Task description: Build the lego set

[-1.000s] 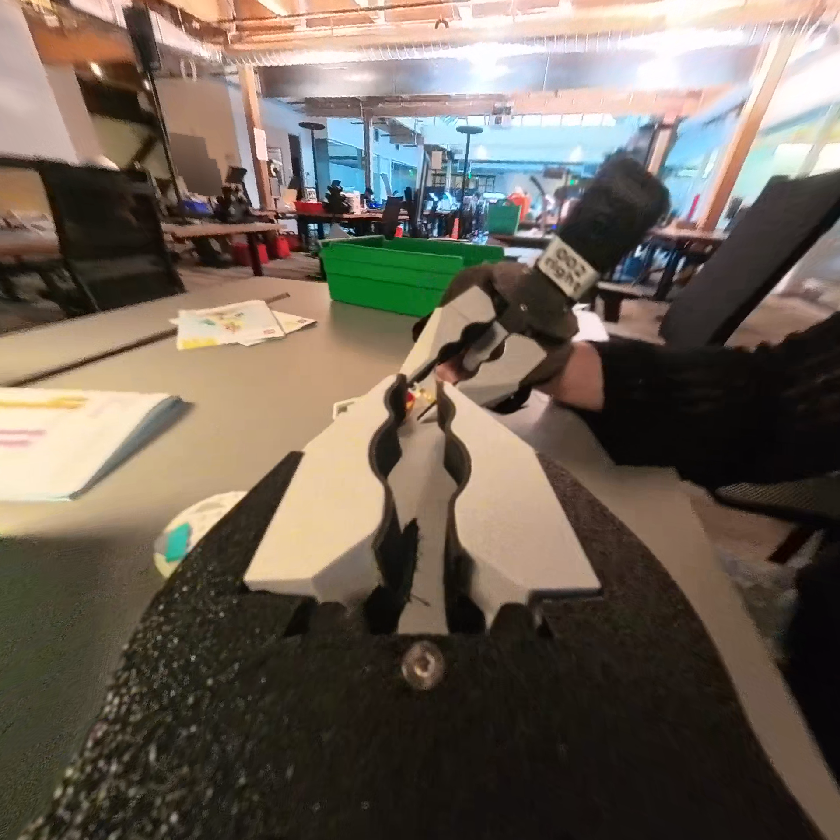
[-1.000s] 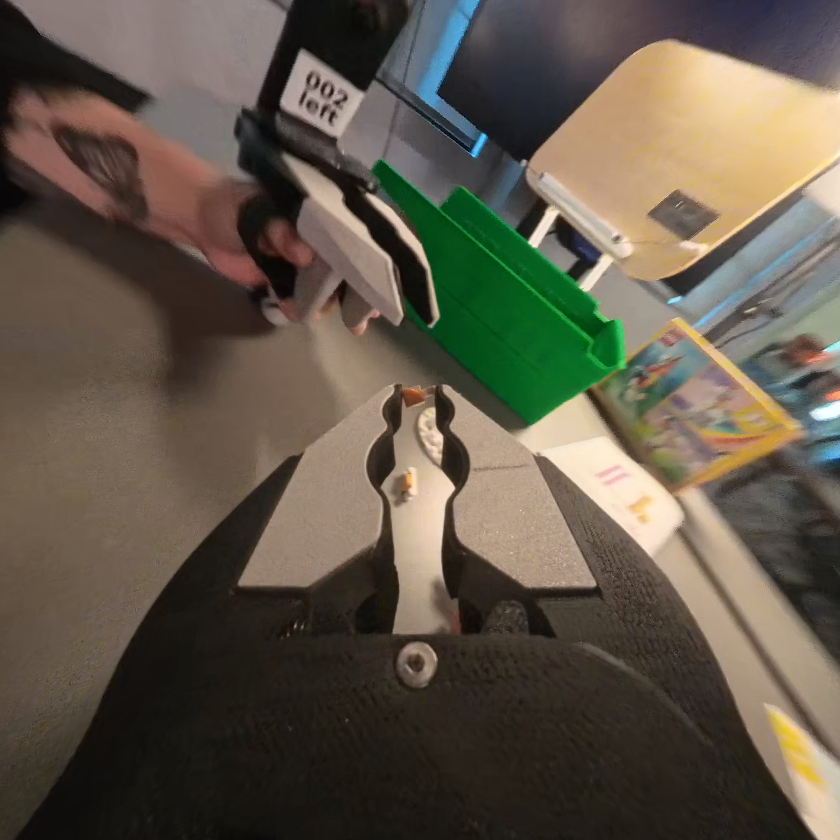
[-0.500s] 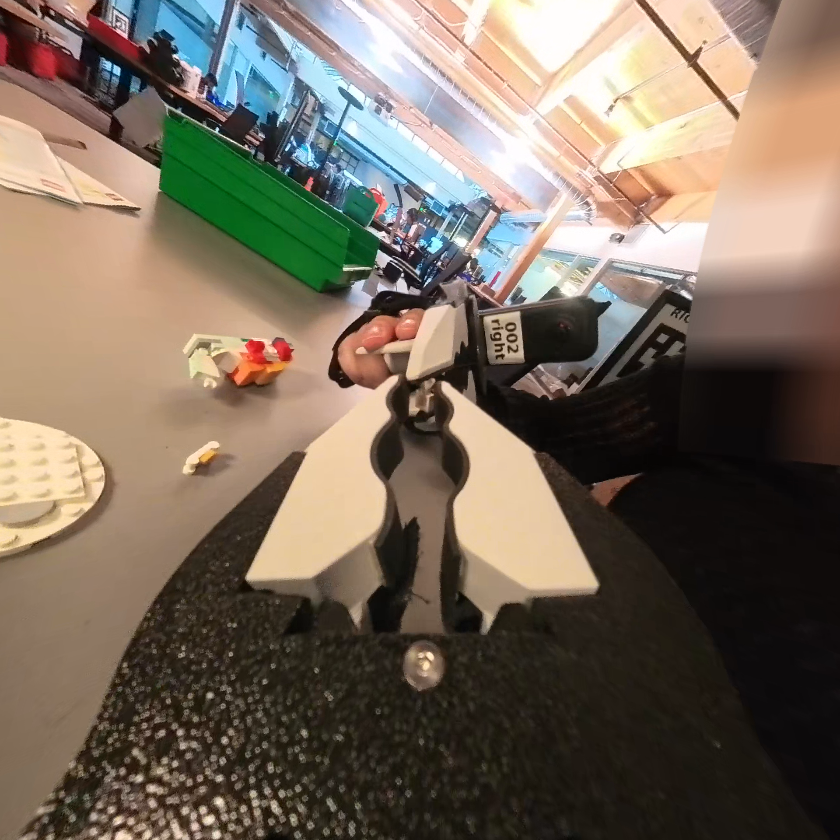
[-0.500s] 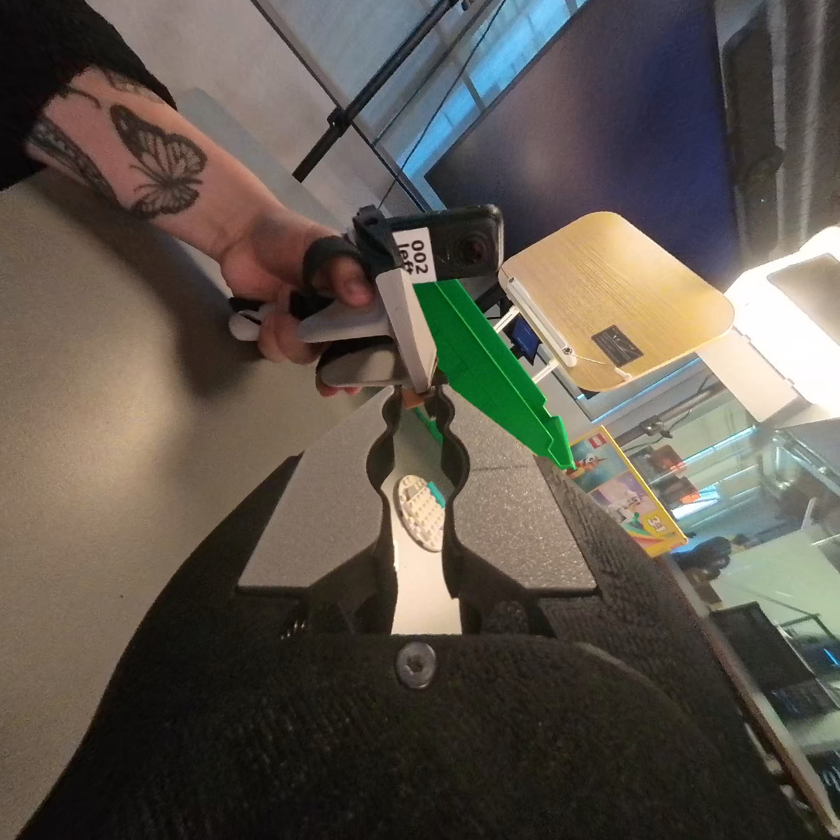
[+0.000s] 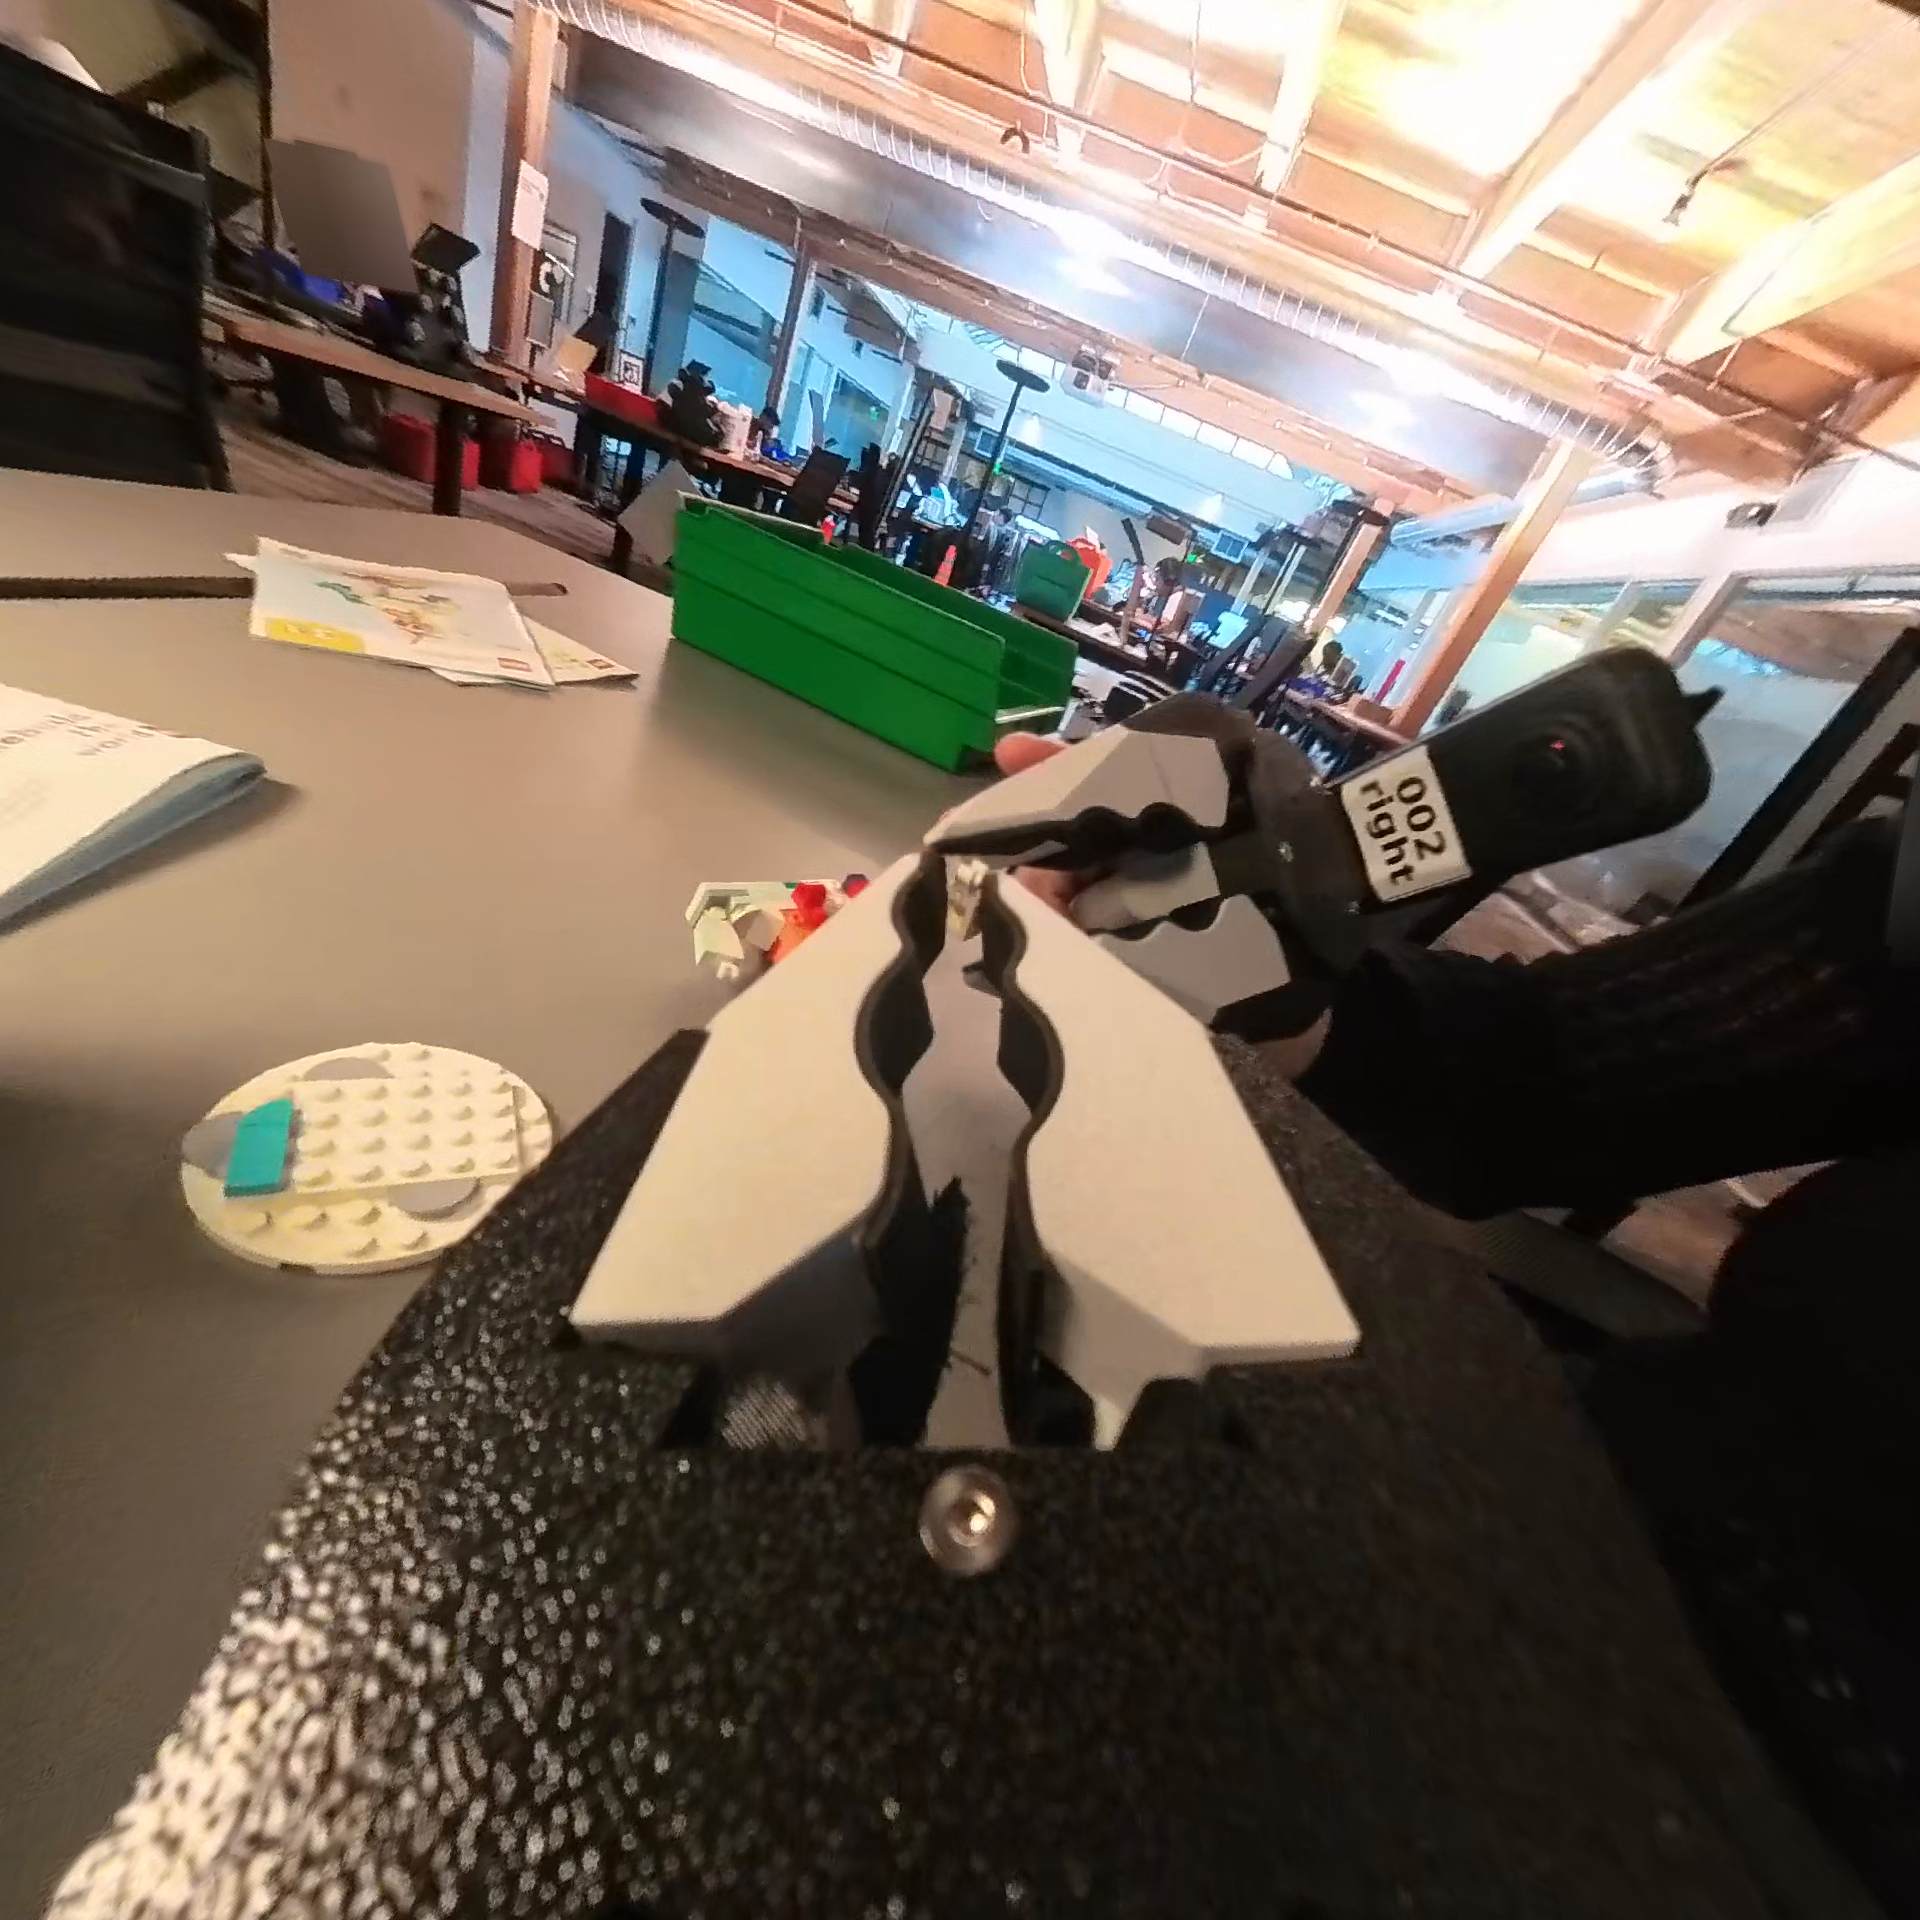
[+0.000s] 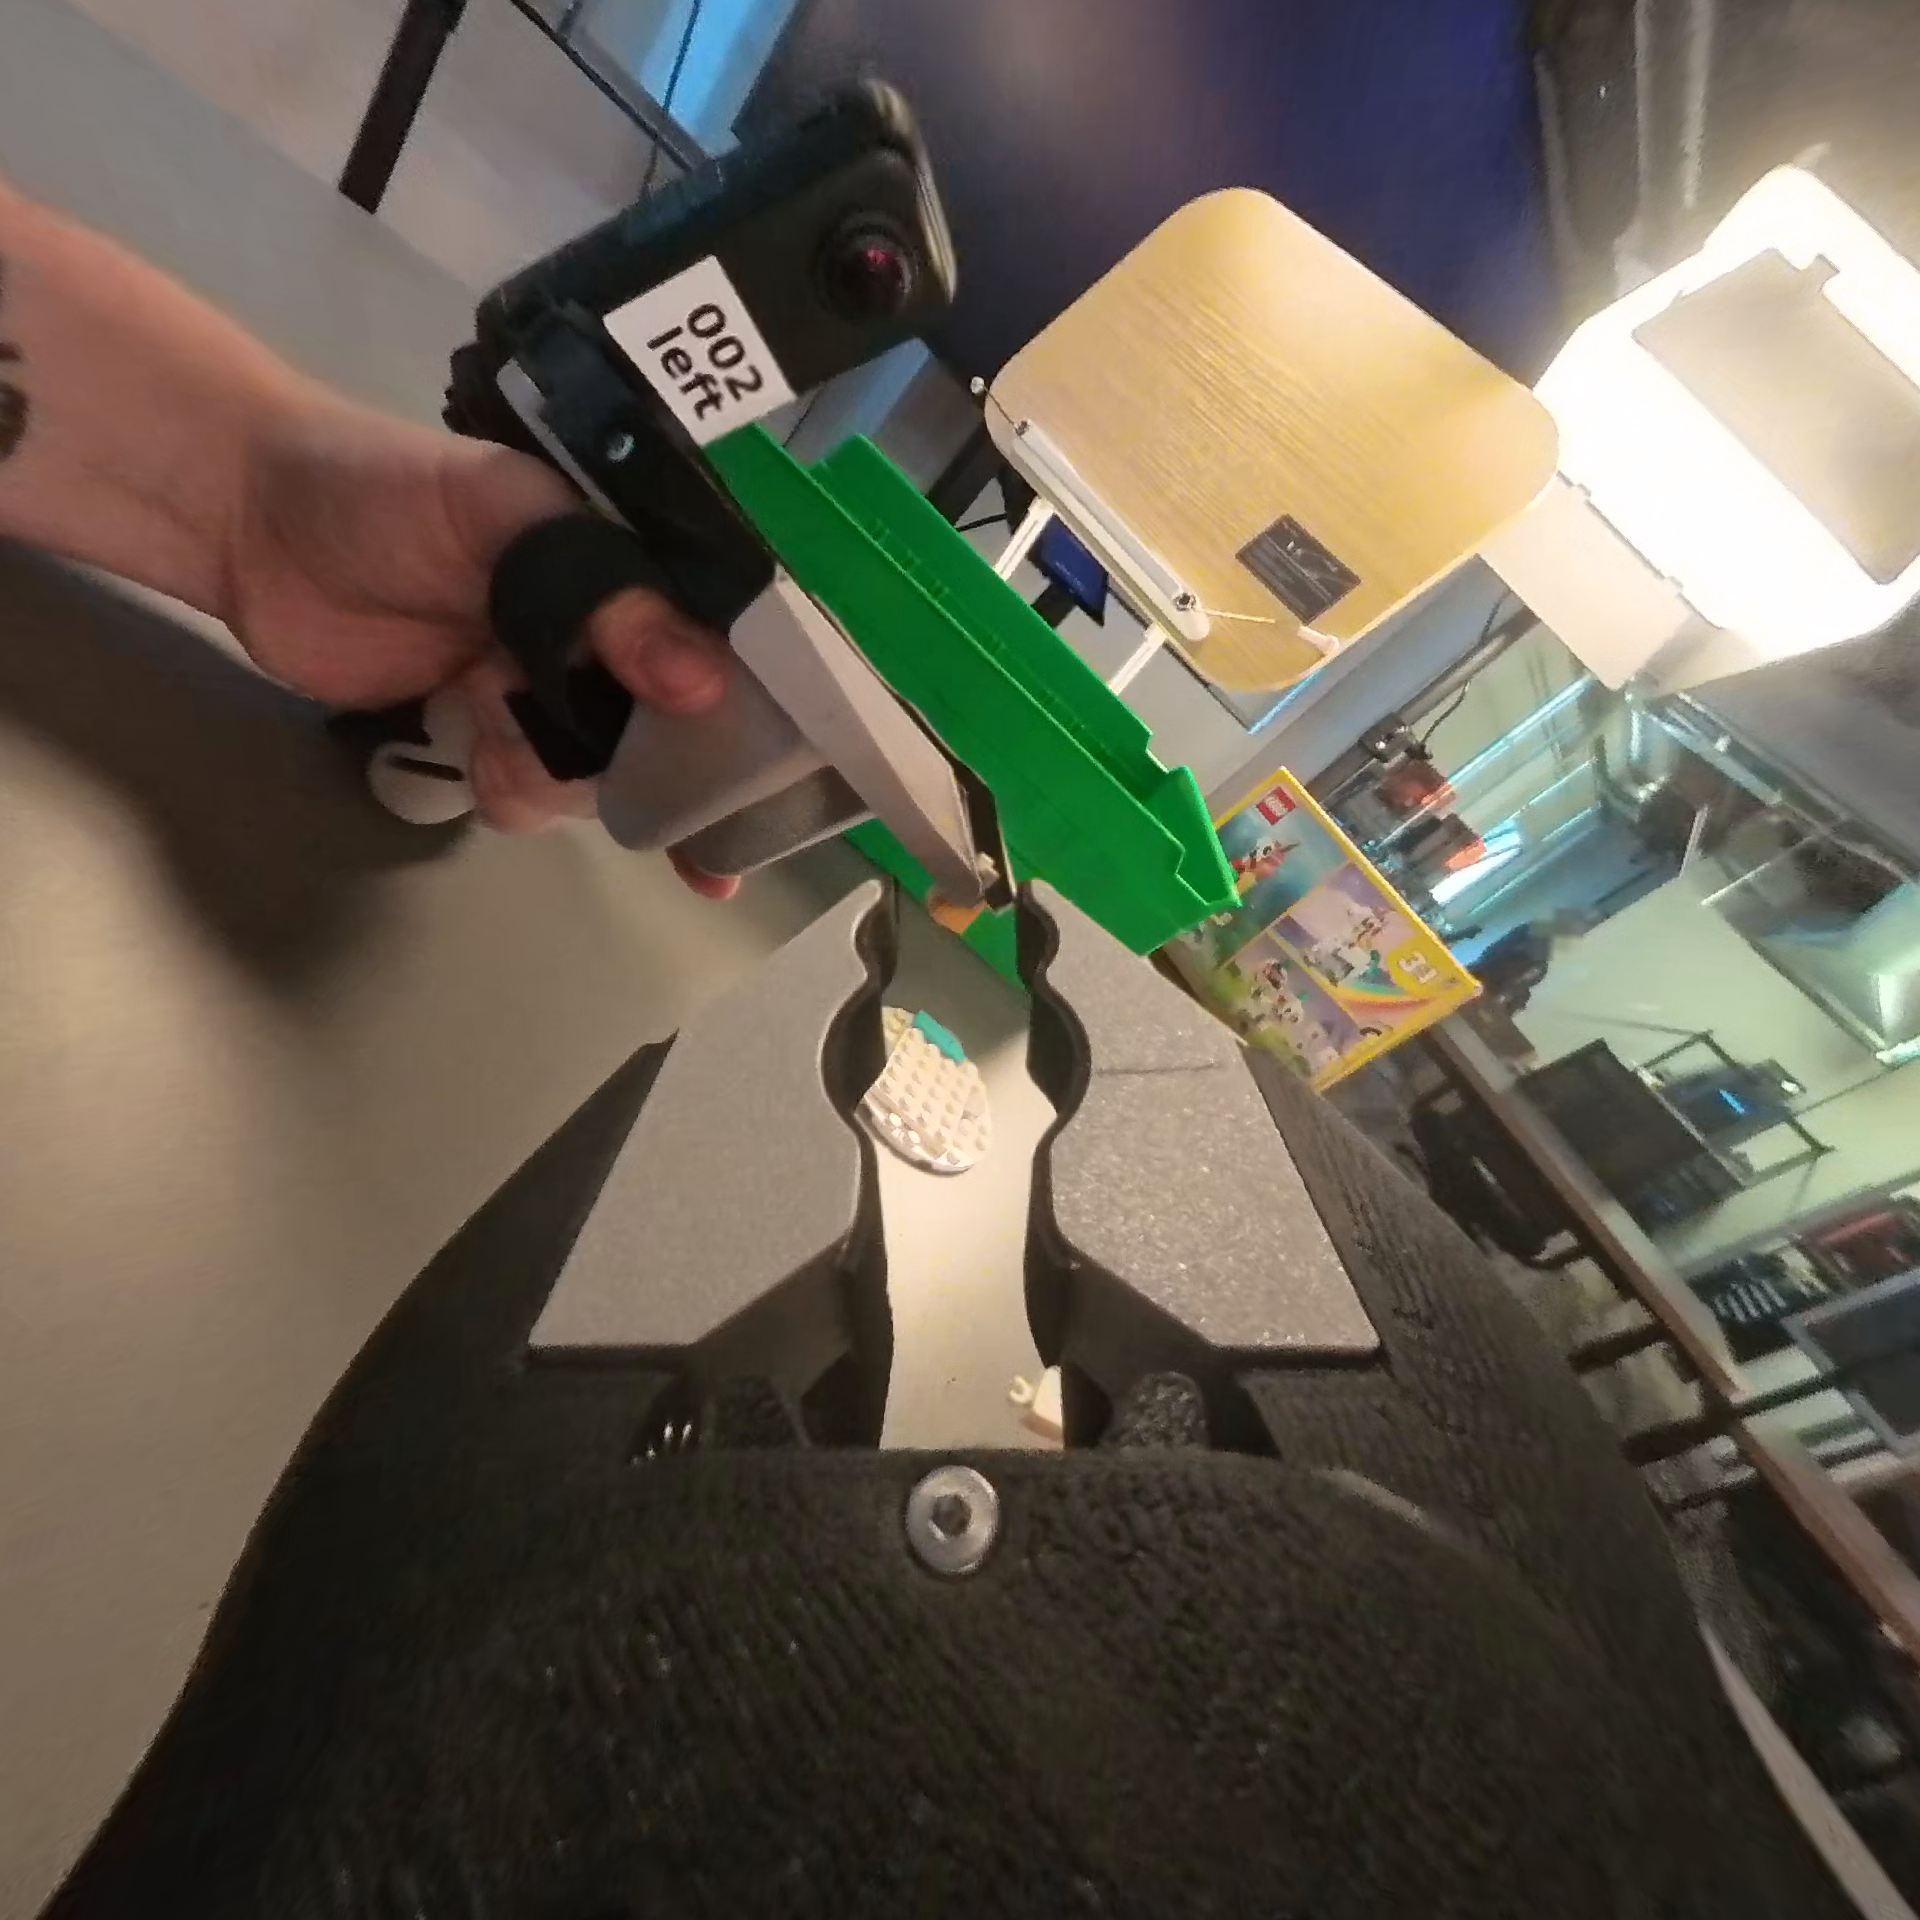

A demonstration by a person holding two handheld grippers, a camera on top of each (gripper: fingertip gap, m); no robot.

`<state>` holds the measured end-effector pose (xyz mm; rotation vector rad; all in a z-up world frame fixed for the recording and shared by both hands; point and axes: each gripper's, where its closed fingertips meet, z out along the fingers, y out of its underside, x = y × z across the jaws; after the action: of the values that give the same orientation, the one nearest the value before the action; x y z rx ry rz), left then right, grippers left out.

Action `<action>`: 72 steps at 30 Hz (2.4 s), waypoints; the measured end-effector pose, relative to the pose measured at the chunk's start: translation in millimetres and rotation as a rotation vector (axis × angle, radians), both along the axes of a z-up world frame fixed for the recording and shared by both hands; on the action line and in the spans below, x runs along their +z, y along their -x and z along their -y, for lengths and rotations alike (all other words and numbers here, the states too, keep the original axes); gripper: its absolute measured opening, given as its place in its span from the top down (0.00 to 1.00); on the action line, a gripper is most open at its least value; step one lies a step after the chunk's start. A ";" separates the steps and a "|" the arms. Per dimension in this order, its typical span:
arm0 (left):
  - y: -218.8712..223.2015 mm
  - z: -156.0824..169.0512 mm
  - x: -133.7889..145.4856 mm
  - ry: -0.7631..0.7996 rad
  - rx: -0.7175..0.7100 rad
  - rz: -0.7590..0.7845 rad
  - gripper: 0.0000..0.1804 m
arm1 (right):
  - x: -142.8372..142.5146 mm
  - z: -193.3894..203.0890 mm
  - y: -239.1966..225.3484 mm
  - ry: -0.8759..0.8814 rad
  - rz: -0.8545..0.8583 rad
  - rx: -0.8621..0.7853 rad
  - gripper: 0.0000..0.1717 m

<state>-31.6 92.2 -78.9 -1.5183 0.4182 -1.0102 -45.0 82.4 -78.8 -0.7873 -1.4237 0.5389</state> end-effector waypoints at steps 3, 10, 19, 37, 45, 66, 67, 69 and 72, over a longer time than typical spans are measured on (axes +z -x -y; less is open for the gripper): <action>-1.4 0.7 -0.9 0.024 -0.026 0.021 0.98 | -1.0 -2.5 0.3 0.051 0.005 0.000 0.91; 0.5 -0.3 1.2 0.012 -0.001 0.032 0.99 | -0.6 -3.1 0.0 0.242 -0.002 0.039 0.92; 2.0 -1.7 3.5 -0.016 0.031 0.023 0.98 | -3.0 -3.4 3.2 0.442 0.000 0.071 0.96; 11.0 -10.1 4.5 -0.024 0.156 0.015 1.00 | -2.1 -21.2 7.3 -0.280 0.040 -0.296 0.97; 8.9 -4.0 14.4 0.035 0.062 0.208 1.00 | 9.6 -16.8 3.7 -0.596 0.001 -0.352 0.97; 7.2 -2.7 -2.4 -0.066 0.185 -0.139 0.99 | -3.8 -13.5 -1.2 -0.608 0.026 -0.215 0.97; 6.9 -2.4 -3.8 -0.077 0.187 -0.171 1.00 | -5.0 -13.1 -1.7 -0.597 0.030 -0.199 0.97; 5.5 -0.1 -3.2 -0.052 0.130 -0.135 1.00 | -4.7 -11.9 -2.5 -0.583 0.024 -0.174 0.97; 4.3 2.7 2.4 -0.025 0.067 -0.025 1.00 | 0.2 -9.4 -3.4 -0.549 0.000 -0.150 0.97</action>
<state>-35.8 89.5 -76.5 -1.5143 0.3935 -0.9317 -41.6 91.8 -78.5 -0.4440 -1.4069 0.0209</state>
